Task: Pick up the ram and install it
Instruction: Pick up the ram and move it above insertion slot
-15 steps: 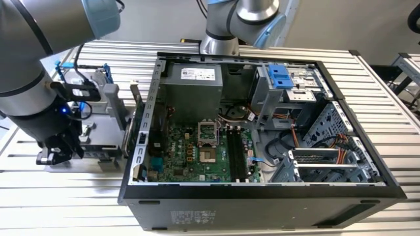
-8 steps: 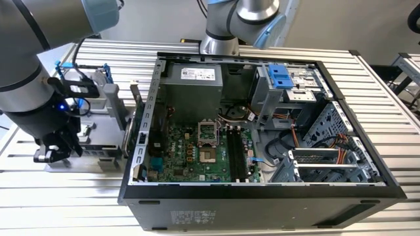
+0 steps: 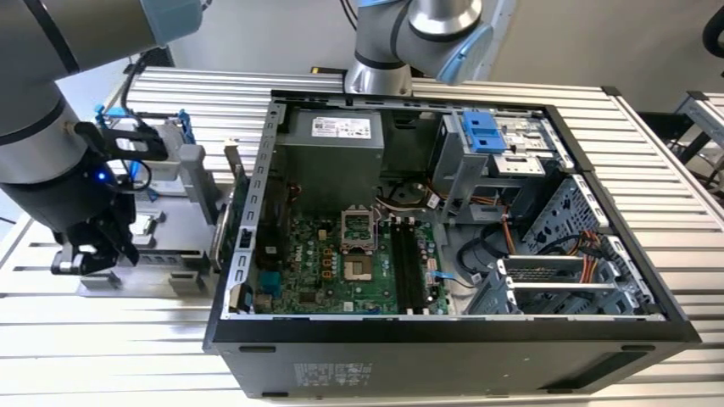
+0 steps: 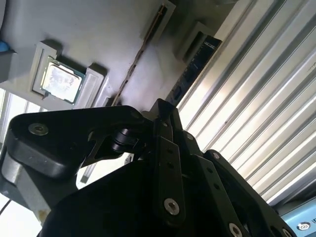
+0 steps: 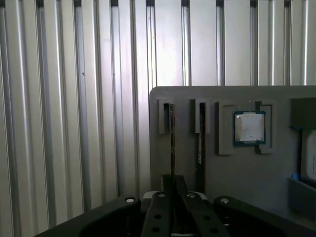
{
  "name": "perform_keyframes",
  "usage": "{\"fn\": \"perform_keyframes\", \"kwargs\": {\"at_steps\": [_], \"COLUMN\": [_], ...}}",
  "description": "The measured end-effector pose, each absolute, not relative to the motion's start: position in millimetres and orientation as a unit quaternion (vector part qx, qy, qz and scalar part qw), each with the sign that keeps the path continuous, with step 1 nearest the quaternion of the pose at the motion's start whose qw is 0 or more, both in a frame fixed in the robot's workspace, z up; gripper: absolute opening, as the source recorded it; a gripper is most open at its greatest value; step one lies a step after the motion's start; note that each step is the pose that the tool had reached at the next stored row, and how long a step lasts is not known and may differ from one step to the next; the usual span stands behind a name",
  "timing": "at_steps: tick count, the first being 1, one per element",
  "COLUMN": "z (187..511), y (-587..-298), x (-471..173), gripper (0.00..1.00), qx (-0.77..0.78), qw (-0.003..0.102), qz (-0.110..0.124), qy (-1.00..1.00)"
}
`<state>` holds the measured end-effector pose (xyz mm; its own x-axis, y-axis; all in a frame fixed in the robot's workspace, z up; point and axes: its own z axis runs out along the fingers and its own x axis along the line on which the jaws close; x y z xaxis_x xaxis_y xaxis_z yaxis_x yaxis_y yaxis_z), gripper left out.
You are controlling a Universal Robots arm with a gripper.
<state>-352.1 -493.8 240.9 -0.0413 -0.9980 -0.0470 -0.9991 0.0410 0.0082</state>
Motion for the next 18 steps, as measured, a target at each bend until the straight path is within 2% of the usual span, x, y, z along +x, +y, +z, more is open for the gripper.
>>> {"fn": "perform_keyframes", "kwargs": {"at_steps": [18], "z": [266.8], "y": [-493.8], "x": [-352.2], "gripper": [0.00], "qx": [-0.692], "qw": [0.014], "qz": [0.019], "qy": [0.721]}}
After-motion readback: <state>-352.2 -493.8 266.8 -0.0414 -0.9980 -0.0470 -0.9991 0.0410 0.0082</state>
